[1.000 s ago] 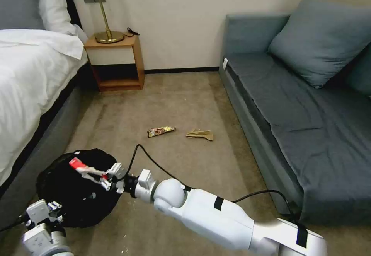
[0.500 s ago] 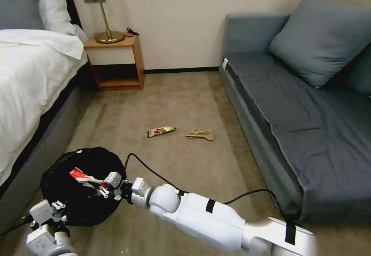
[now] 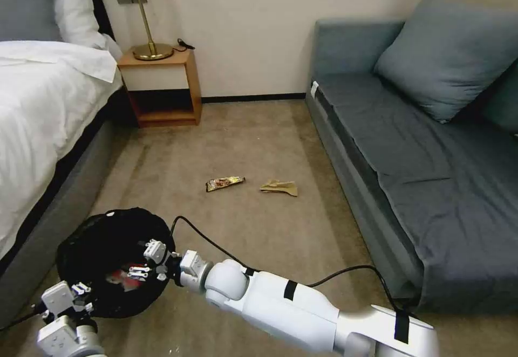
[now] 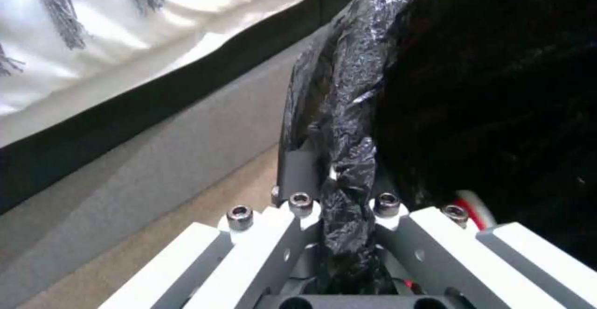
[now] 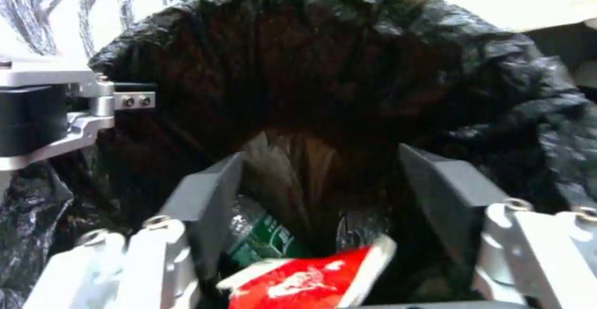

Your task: Pick up the trash bin, then pick up the garbage on the floor and place it into the trash bin.

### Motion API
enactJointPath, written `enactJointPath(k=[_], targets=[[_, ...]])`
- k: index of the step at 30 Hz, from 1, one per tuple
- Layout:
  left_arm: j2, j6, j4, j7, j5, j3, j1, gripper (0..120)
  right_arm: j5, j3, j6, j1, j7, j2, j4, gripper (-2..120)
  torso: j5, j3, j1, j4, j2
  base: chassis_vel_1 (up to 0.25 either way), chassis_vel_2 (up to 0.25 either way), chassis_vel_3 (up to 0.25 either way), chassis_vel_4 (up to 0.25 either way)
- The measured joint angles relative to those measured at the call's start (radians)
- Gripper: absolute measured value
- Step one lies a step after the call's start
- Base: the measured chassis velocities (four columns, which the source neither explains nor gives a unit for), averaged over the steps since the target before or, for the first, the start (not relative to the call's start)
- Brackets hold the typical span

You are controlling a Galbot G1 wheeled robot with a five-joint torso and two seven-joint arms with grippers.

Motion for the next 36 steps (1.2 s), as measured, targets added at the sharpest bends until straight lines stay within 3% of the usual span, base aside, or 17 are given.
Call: enactJointPath(k=[9, 19, 25, 36], targets=[[0.014, -0.002, 0.006, -0.001, -0.002, -0.002, -0.005, 3, -0.025, 0.090, 0.007, -0.053, 0.002, -0.102, 0.079, 99, 0.0002, 0.000, 0.000, 0.0000, 0.000, 0.000, 0.000, 0.000, 0.000], [0.034, -0.015, 0.045, -0.009, 0.003, -0.012, -0.025, 3, -0.108, 0.306, 0.040, -0.130, 0.067, -0.205, 0.051, 100, 0.0003, 0.000, 0.000, 0.0000, 0.000, 0.000, 0.000, 0.000, 0.000], [0.045, -0.010, 0.017, -0.012, -0.009, 0.000, -0.016, 3, -0.179, 0.461, 0.046, -0.161, 0.108, -0.245, -0.081, 100, 0.0004, 0.000, 0.000, -0.0002, 0.000, 0.000, 0.000, 0.000, 0.000], [0.078, -0.004, 0.000, -0.020, -0.009, 0.004, -0.006, 3, -0.197, 0.661, 0.099, -0.215, 0.174, -0.269, -0.289, 100, 0.0003, 0.000, 0.000, -0.0002, 0.000, 0.000, 0.000, 0.000, 0.000]])
